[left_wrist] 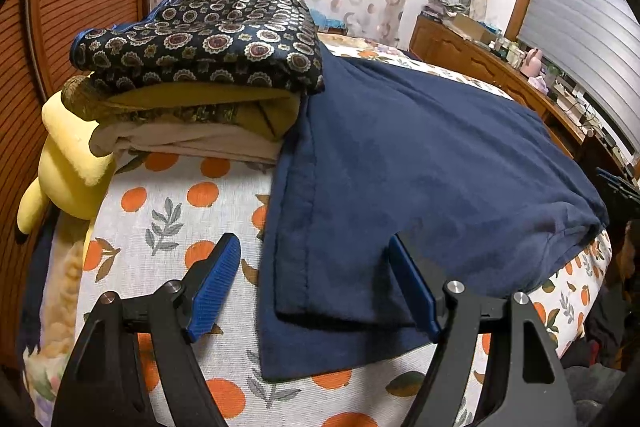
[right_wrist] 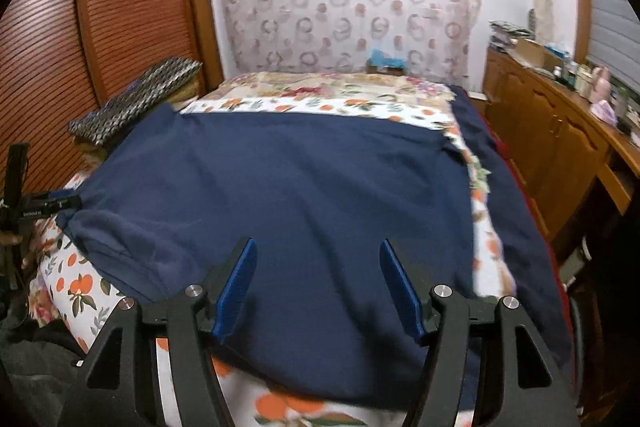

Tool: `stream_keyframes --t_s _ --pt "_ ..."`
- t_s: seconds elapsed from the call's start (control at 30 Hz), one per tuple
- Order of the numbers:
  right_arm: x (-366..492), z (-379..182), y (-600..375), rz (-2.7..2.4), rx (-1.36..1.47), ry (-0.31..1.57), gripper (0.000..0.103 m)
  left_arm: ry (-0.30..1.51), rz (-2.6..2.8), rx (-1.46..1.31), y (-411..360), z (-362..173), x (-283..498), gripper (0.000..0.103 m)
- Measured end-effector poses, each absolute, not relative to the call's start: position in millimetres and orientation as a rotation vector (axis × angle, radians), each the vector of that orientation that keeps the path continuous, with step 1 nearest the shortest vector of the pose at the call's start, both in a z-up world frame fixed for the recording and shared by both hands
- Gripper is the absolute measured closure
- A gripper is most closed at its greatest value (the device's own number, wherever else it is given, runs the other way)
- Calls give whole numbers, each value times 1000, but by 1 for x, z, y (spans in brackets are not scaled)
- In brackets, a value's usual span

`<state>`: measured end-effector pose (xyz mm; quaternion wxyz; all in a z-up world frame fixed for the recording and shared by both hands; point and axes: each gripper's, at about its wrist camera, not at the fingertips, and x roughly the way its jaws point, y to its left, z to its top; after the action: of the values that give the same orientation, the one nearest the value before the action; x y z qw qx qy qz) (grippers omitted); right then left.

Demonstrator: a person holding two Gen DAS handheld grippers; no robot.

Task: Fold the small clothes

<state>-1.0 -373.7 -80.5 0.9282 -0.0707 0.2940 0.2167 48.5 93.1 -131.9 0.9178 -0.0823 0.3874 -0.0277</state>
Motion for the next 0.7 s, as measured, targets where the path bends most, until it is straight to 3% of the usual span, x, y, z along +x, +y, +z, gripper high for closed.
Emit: stream_keyframes --t_s 0.37,0.43,0.5,0.7 --pt "34 -106 -358 469 -191 688 37 791 -65 -145 92 -132 47 26" --pt "39 -107 -361 468 -189 708 37 782 -101 -178 93 -131 44 32" --pt "42 -108 -360 434 -213 735 34 781 -94 -185 93 -131 44 46" --pt "44 -111 -360 411 -226 694 29 784 -73 -151 90 -131 46 48"
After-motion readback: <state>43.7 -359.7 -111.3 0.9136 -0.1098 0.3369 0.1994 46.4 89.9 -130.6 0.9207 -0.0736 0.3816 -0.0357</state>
